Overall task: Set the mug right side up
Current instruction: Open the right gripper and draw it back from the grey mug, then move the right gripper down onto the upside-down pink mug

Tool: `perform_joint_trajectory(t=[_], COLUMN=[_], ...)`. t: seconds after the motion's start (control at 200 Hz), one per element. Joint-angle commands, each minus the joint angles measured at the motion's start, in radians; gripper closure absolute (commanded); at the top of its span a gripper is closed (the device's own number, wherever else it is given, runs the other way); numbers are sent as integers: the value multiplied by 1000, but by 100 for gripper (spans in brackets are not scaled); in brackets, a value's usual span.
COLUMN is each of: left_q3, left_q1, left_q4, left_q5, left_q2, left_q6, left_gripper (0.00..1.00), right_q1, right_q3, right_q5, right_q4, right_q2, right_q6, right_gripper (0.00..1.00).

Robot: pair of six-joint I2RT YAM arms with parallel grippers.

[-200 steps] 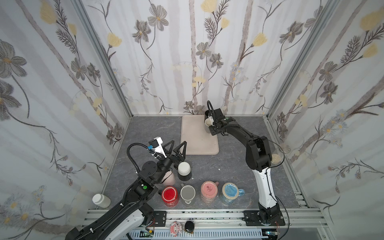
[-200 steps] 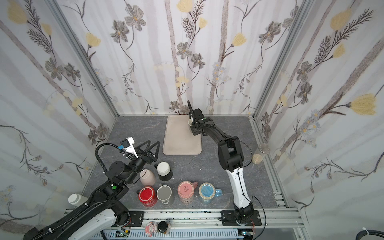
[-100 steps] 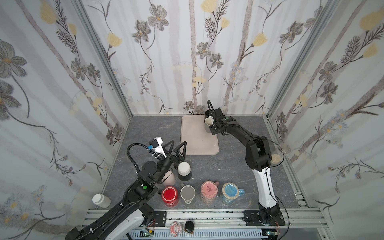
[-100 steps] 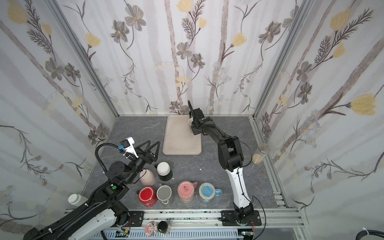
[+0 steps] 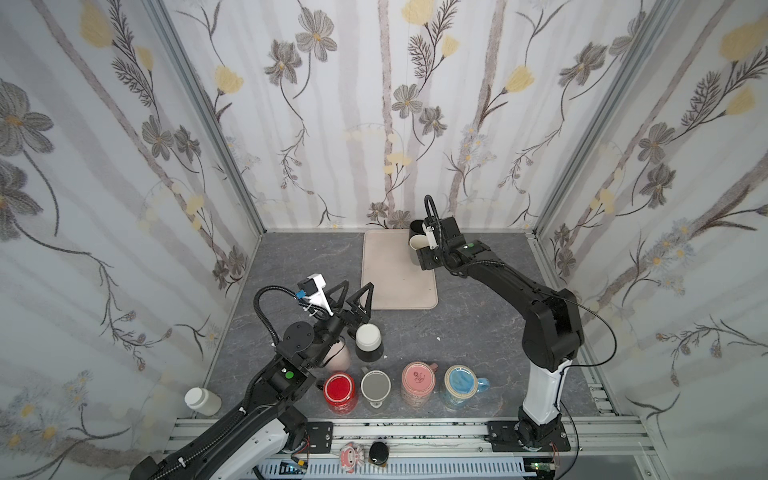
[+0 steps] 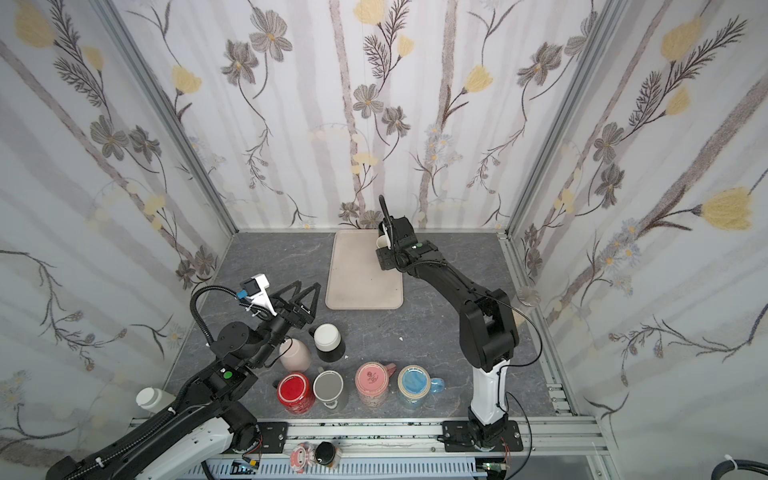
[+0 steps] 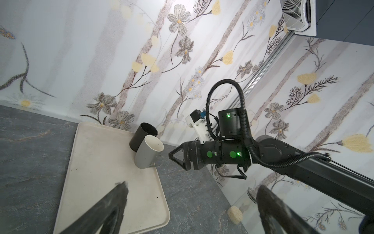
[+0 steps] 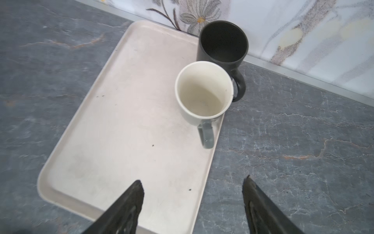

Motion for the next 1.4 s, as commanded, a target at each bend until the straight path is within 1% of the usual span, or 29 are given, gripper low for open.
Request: perform_joint_trajectory(t=[0.0,0.105,0.14,0.155,0.175,0.19,0.355,0.37,0.435,0.599,0.654,0.784,0.899,1.034,1.209,1.394], left_q3=[7,7,7,6,5,3,0,-1,-11,-18,-18,-20,-21,-26,-26,-22], left_q1=[1,1,1,1,0,0,0,1,1,0,2,2,2,1,2,2], left_q4=[-24,-48,-52,-52,-53,-53,-58,-58,-42,-21,-13,0,-4,-16,-20,-24], left_q5=[-18,-17,-9,-5,-2,2,14,16,17,25,28,31,30,19,16,16], left_q2=[-3,0,2,3,4,4,10,10,11,34,44,56,55,46,45,48], left_q6=[-12,-15,-13,-13,-13,-14,-13,-13,-15,-18,-20,-24,-24,-25,-26,-26], left_gripper=[0,0,0,0,0,0,0,0,0,0,0,0,0,0,0,0], right_q1=[49,111,131,137,153,162,274,306,361,482,520,607,692,755,780,783], right_q3=[-181,-342,-389,-401,-429,-443,-598,-613,-654,-671,-673,-672,-667,-655,-654,-655], right_q5=[-44,-56,-58,-57,-54,-50,9,16,29,93,74,40,30,38,9,37], right_q4=[167,202,202,201,194,188,75,54,-4,-186,-224,-272,-304,-334,-308,-303], right_q2=[-137,-279,-327,-338,-366,-385,-575,-595,-664,-766,-788,-789,-738,-680,-653,-599], right_q6=[52,65,76,79,89,95,123,130,166,278,306,334,343,344,336,319], right_gripper=[20,12,7,6,1,0,0,0,0,0,0,0,0,0,0,0])
